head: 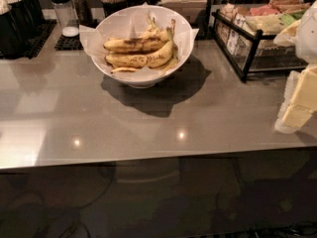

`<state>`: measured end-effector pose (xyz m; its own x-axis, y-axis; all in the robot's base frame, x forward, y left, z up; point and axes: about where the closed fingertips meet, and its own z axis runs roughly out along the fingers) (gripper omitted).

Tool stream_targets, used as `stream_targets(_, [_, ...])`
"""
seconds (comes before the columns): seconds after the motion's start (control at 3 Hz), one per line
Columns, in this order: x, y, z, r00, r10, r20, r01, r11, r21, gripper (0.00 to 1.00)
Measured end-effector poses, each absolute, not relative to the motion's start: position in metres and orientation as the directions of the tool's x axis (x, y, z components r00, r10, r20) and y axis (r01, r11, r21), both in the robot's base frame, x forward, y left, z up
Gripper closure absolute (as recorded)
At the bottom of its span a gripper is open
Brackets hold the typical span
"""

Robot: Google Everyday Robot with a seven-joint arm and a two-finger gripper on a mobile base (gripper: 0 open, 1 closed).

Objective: Pick banana from white bowl

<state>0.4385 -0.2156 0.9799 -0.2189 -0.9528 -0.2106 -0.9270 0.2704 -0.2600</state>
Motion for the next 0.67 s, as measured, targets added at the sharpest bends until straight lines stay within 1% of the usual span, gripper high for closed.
stream_targets(0.67, [0.4452,-0.2104,0.9833,-0.205,-0.955,-0.213,-0.928,0.258,-0.267,0.0])
